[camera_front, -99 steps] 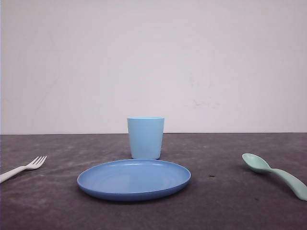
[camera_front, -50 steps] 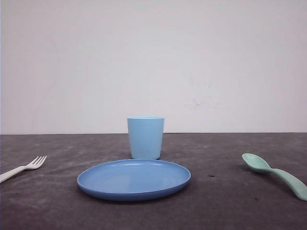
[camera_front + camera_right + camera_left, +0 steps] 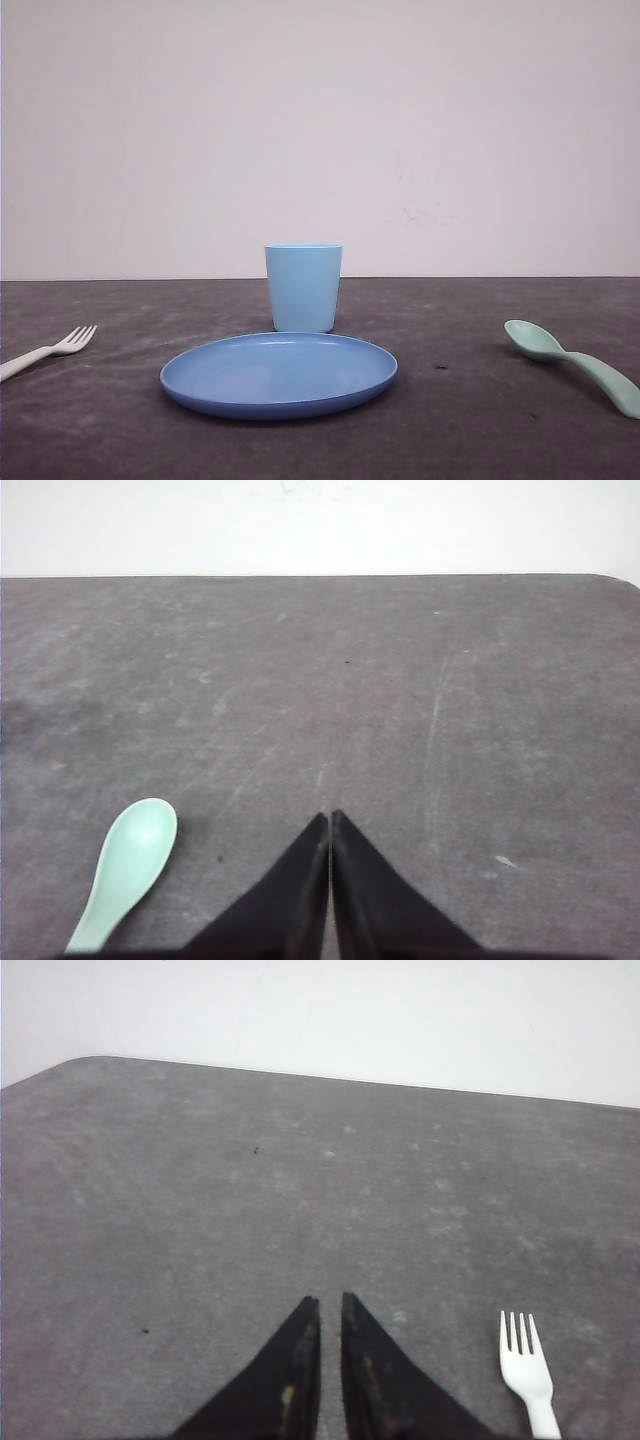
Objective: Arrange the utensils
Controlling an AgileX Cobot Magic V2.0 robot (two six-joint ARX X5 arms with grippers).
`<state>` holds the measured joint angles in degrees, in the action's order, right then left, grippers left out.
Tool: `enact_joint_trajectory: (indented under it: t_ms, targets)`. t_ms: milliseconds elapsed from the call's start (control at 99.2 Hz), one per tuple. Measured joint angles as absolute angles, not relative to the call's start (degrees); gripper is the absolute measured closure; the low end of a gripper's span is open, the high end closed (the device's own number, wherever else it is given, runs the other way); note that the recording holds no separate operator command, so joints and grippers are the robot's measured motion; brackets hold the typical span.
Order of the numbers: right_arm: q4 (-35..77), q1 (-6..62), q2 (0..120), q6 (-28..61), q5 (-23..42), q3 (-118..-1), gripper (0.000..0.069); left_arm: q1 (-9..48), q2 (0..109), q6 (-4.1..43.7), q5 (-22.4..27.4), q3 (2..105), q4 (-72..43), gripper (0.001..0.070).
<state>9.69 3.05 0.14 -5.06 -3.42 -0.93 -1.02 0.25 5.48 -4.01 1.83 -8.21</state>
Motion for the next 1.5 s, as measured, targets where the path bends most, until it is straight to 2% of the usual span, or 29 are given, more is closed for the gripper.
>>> enact_joint_trajectory:
  t_ms: [121,252,343,504,665,806,1119,1250,1502]
  targets:
    - [7.8,3.0,0.1,-8.1,-3.5,-0.9,0.0687,-1.0,0.3,8.6,-3.0,1.8,-7.5,0.0697]
    - [6.4,3.0,0.3,-13.1,-3.5,-3.2,0.0687,-1.0,0.3,10.9,3.3,1.9,-5.6,0.0697]
    - [6.3,3.0,0.6,-15.9,-3.5,-7.5,0.0687,-1.0,0.3,14.5,6.0,3.2,-4.6,0.0697]
    - [8.6,3.0,2.8,-18.5,-3.5,-16.9,0.0687,-1.0,0.8,23.4,10.5,9.9,-4.1,0.0697]
    - [15.6,3.0,9.3,-18.4,-4.8,-26.4,0.0687,-1.0,4.6,25.6,14.6,19.0,-8.9,0.0697]
    - [21.9,3.0,16.5,-17.3,-7.9,-34.5,0.0687,-1.0,10.8,24.3,17.3,30.0,-17.3,0.0697]
    - [33.1,3.1,32.9,-11.4,-9.5,-46.8,0.0687,-0.9,28.8,11.4,18.0,49.3,-34.9,0.0697]
    - [34.5,3.1,38.3,-9.5,-9.5,-48.0,0.0687,0.3,34.4,8.8,17.9,51.2,-35.0,0.0697]
    - [38.7,3.1,48.1,-6.8,-9.0,-48.0,0.0687,3.4,45.0,6.0,13.3,51.2,-38.3,0.0697]
